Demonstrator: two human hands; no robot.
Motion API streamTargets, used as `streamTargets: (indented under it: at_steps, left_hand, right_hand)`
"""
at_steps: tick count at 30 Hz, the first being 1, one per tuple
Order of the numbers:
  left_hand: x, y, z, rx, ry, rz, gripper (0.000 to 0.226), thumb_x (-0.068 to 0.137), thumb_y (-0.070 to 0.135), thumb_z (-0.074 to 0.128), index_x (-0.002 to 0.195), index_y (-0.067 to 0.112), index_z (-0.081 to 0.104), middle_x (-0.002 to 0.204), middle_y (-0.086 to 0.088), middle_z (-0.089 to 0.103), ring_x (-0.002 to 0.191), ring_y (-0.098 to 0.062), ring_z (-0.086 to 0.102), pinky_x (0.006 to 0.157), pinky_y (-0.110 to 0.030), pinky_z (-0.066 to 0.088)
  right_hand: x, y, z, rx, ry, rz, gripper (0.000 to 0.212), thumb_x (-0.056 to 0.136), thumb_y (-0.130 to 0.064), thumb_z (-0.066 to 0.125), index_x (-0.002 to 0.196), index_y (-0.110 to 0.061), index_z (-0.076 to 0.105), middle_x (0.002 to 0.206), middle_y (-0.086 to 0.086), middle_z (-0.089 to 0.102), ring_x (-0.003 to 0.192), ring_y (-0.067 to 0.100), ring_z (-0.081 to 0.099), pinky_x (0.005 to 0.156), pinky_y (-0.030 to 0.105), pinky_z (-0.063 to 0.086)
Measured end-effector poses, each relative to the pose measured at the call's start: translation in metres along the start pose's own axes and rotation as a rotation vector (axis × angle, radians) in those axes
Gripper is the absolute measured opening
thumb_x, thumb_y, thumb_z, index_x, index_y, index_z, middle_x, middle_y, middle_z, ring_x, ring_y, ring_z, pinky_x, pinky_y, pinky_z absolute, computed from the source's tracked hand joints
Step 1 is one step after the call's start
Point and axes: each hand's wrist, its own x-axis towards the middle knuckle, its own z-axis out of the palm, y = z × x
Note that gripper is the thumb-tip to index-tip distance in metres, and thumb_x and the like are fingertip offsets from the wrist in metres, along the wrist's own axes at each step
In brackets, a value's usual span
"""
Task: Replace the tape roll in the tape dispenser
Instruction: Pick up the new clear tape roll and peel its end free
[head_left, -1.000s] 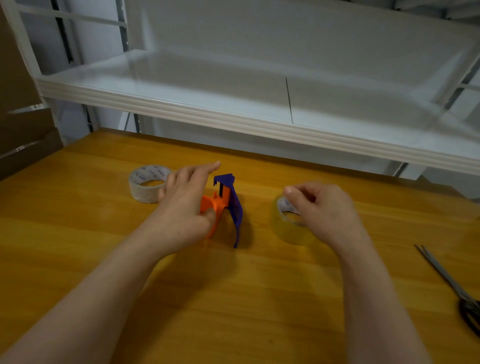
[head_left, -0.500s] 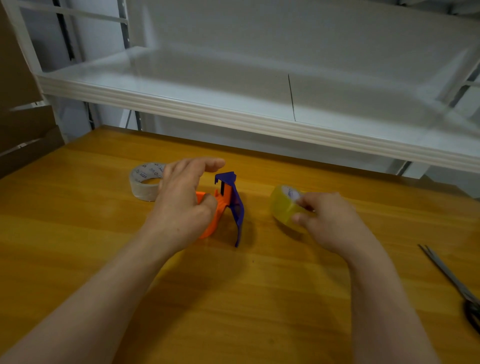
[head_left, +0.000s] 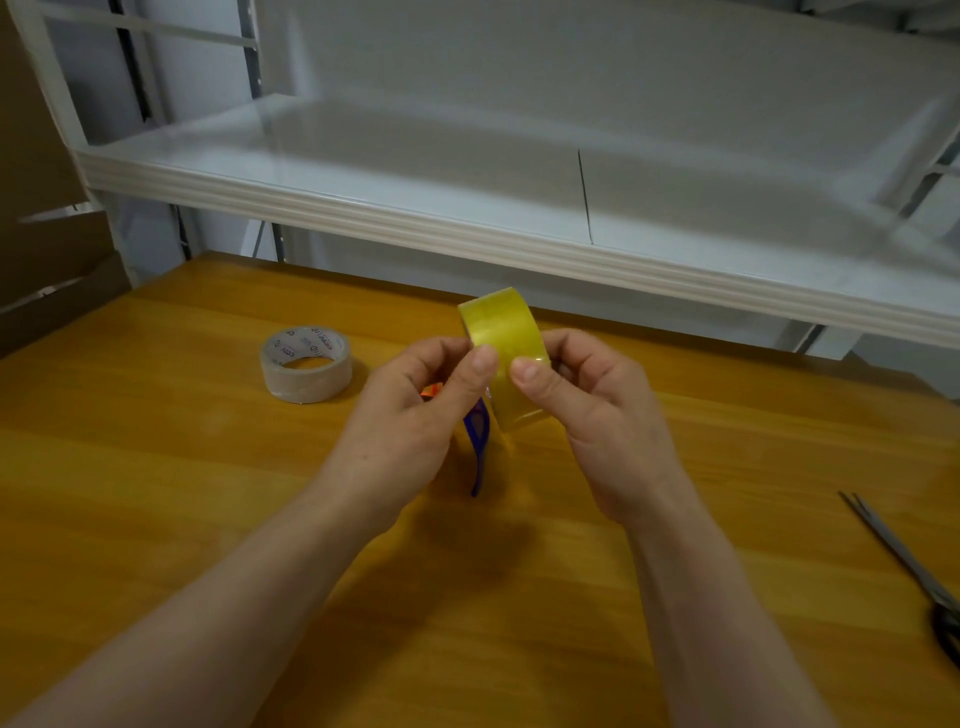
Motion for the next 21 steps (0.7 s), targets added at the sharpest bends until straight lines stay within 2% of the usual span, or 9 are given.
streamTargets:
  at_steps: [3,7,8,11,12,16,18,20,21]
  left_hand:
    - [0.001,-0.001,-0.001,-0.053,0.0,0.011,0.032,0.086,0.04,0.062,0.107,0.019,0.072,0.106,-0.002,0.076,0.103,-0.016,0.071,0.087,-0.026,0.055]
    - [0.0,0.0,0.001,-0.148,0.055,0.001,0.027,0.09,0.033,0.06,0.107,0.015,0.07,0.093,0.002,0.075,0.087,-0.007,0.069,0.075,-0.021,0.053]
    - [0.0,0.0,0.001,-0.168,0.07,-0.012,0.027,0.09,0.034,0.06,0.106,0.015,0.07,0.092,0.003,0.075,0.086,-0.008,0.068,0.075,-0.022,0.053]
    - [0.0,0.0,-0.001,-0.24,0.072,-0.054,0.032,0.09,0.038,0.059,0.109,0.014,0.071,0.104,-0.009,0.076,0.098,-0.031,0.069,0.087,-0.044,0.052]
    - [0.0,0.002,-0.002,-0.258,0.07,-0.065,0.034,0.091,0.037,0.059,0.11,0.012,0.071,0.104,-0.01,0.076,0.098,-0.033,0.068,0.089,-0.046,0.051]
    - [0.001,0.003,-0.002,-0.314,0.071,-0.101,0.032,0.095,0.032,0.057,0.109,0.006,0.069,0.089,-0.006,0.074,0.081,-0.017,0.068,0.074,-0.03,0.055]
    - [0.001,0.005,-0.003,-0.371,0.051,-0.123,0.036,0.098,0.03,0.055,0.114,0.0,0.067,0.092,-0.01,0.075,0.082,-0.017,0.071,0.069,-0.026,0.057]
    - [0.001,0.006,-0.003,-0.376,0.043,-0.128,0.038,0.096,0.031,0.057,0.115,0.0,0.067,0.095,-0.011,0.075,0.084,-0.018,0.071,0.071,-0.027,0.058]
    - [0.002,0.007,-0.004,-0.371,0.04,-0.118,0.037,0.094,0.032,0.059,0.113,0.001,0.068,0.093,-0.011,0.075,0.084,-0.018,0.07,0.072,-0.027,0.057]
  right_hand:
    - [-0.001,0.0,0.007,-0.051,-0.016,-0.039,0.011,0.096,-0.015,0.066,0.105,-0.016,0.072,0.094,-0.003,0.075,0.089,0.01,0.07,0.079,0.028,0.055]
    - [-0.003,-0.003,0.014,-0.135,-0.022,-0.09,0.016,0.097,-0.015,0.066,0.112,-0.012,0.069,0.103,0.002,0.075,0.096,0.018,0.071,0.083,0.035,0.061]
    - [-0.003,-0.004,0.015,-0.152,-0.028,-0.103,0.017,0.097,-0.014,0.065,0.114,-0.012,0.069,0.104,0.001,0.075,0.097,0.016,0.071,0.083,0.033,0.06]
    - [-0.004,-0.005,0.017,-0.161,-0.057,-0.117,0.02,0.098,-0.013,0.063,0.117,-0.015,0.067,0.105,-0.001,0.074,0.096,0.01,0.07,0.079,0.025,0.058]
    - [-0.005,-0.005,0.017,-0.165,-0.063,-0.114,0.02,0.099,-0.013,0.063,0.118,-0.016,0.067,0.106,-0.002,0.074,0.096,0.01,0.07,0.079,0.025,0.058]
    - [-0.006,-0.005,0.019,-0.189,-0.068,-0.084,0.019,0.1,-0.018,0.06,0.118,-0.016,0.066,0.105,-0.003,0.073,0.095,0.01,0.071,0.079,0.028,0.06]
    - [-0.006,-0.004,0.02,-0.229,-0.048,-0.09,0.015,0.1,-0.024,0.06,0.108,-0.014,0.068,0.098,0.001,0.074,0.089,0.016,0.071,0.074,0.036,0.061]
    - [-0.007,-0.003,0.021,-0.301,-0.018,-0.127,0.022,0.1,-0.032,0.059,0.095,-0.012,0.067,0.09,0.005,0.072,0.082,0.023,0.069,0.068,0.045,0.059]
    - [-0.007,-0.002,0.022,-0.315,-0.002,-0.144,0.024,0.1,-0.033,0.059,0.09,-0.012,0.065,0.086,0.003,0.071,0.078,0.02,0.068,0.065,0.042,0.058]
